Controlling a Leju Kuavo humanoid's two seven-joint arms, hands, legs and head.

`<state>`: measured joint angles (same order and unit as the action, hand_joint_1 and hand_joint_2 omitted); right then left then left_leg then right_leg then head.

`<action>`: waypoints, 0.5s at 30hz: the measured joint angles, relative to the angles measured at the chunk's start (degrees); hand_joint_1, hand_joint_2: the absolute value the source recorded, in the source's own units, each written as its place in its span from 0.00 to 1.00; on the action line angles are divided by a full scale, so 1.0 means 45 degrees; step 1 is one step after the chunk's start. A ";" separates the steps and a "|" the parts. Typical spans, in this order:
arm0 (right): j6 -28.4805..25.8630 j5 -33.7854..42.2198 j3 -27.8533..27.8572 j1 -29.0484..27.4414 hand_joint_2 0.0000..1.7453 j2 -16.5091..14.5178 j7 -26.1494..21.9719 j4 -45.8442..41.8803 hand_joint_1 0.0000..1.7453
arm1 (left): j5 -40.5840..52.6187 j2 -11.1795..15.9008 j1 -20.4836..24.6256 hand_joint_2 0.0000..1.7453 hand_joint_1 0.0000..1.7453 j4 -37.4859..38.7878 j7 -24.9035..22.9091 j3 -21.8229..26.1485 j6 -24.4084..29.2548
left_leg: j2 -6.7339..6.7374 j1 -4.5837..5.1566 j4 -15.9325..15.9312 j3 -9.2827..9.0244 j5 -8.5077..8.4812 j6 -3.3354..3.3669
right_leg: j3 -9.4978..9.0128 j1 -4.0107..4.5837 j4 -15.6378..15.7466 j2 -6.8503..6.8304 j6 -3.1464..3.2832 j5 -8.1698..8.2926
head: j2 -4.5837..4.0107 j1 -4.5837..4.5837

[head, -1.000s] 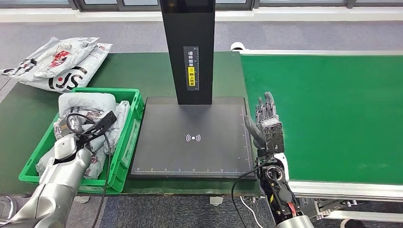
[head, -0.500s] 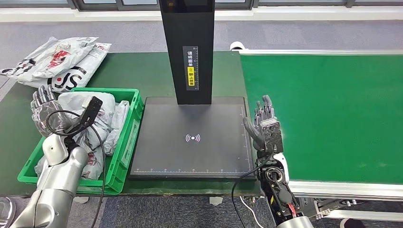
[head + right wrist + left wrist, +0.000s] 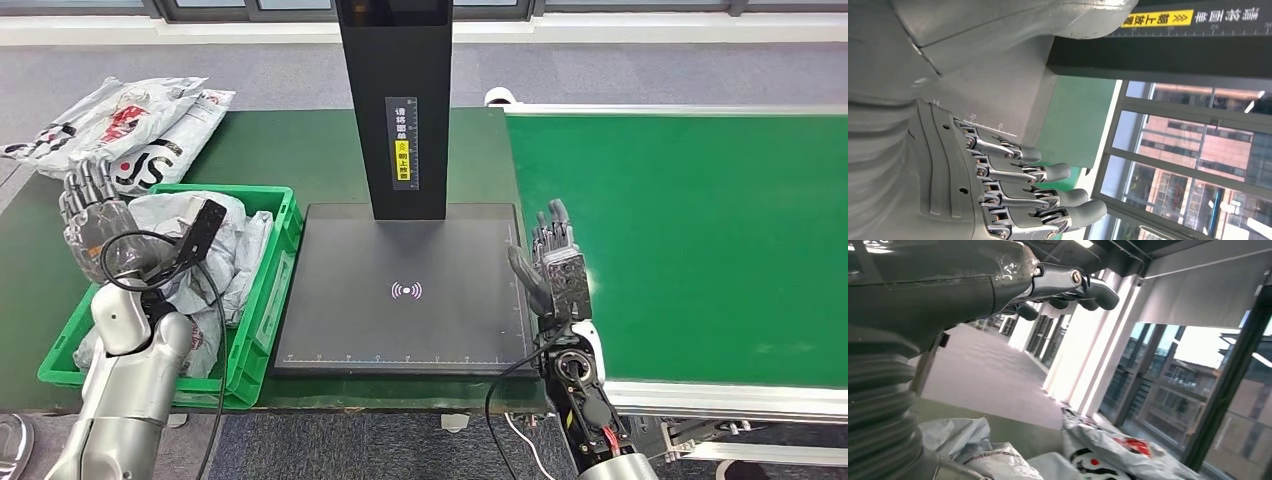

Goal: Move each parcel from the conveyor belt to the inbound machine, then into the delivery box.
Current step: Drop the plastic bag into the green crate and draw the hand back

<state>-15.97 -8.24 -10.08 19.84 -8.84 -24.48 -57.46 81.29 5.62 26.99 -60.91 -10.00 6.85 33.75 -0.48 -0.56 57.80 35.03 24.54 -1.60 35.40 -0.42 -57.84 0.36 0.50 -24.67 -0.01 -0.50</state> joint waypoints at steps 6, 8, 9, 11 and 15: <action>0.0020 -0.0039 0.0000 0.0043 1.00 -0.0079 0.0064 0.0000 0.00 | 0.0209 -0.0268 -0.0001 1.00 0.00 -0.0576 -0.0167 -0.0596 -0.0342 | 0.0005 0.0001 0.0001 0.0000 0.0000 0.0000 | 0.0002 -0.0002 0.0000 0.0001 0.0000 0.0001 | 0.0001 0.0000; 0.0087 -0.0017 0.0000 0.0071 1.00 -0.0080 0.0044 0.0002 0.00 | 0.0217 -0.0291 0.0000 1.00 0.00 -0.0684 -0.0248 -0.0742 -0.0656 | 0.0005 0.0000 0.0001 0.0000 0.0000 0.0000 | 0.0002 -0.0002 0.0000 0.0000 0.0000 0.0001 | 0.0002 0.0001; 0.0141 0.0010 0.0000 0.0094 1.00 -0.0080 0.0023 0.0004 0.00 | 0.0165 -0.0294 0.0000 1.00 0.00 -0.0727 -0.0266 -0.0821 -0.0907 | 0.0005 -0.0001 0.0001 0.0000 0.0000 0.0000 | 0.0002 -0.0002 0.0000 0.0000 0.0000 0.0000 | 0.0001 0.0001; 0.0270 0.0062 -0.0001 0.0167 1.00 -0.0082 -0.0007 0.0012 0.00 | 0.0196 -0.0296 0.0002 1.00 0.00 -0.0791 -0.0406 -0.0998 -0.1699 | 0.0005 -0.0001 0.0000 0.0000 0.0000 0.0000 | 0.0001 -0.0001 0.0000 0.0000 0.0001 0.0000 | 0.0001 0.0002; 0.0439 -0.0005 -0.0004 0.0315 1.00 -0.0096 0.0125 0.0055 0.00 | 0.0742 -0.0292 -0.0021 1.00 0.00 -0.0886 -0.0770 -0.1384 -0.3691 | 0.0005 -0.0001 0.0000 0.0000 0.0000 0.0000 | 0.0001 0.0000 0.0000 -0.0001 0.0000 0.0000 | 0.0002 0.0000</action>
<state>-14.00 -8.26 -10.09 21.25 -9.27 -23.92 -57.22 84.63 4.31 26.90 -64.89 -13.46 0.62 17.14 -0.45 -0.56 57.80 35.03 24.54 -1.60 35.40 -0.42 -57.84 0.35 0.50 -24.67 0.00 -0.50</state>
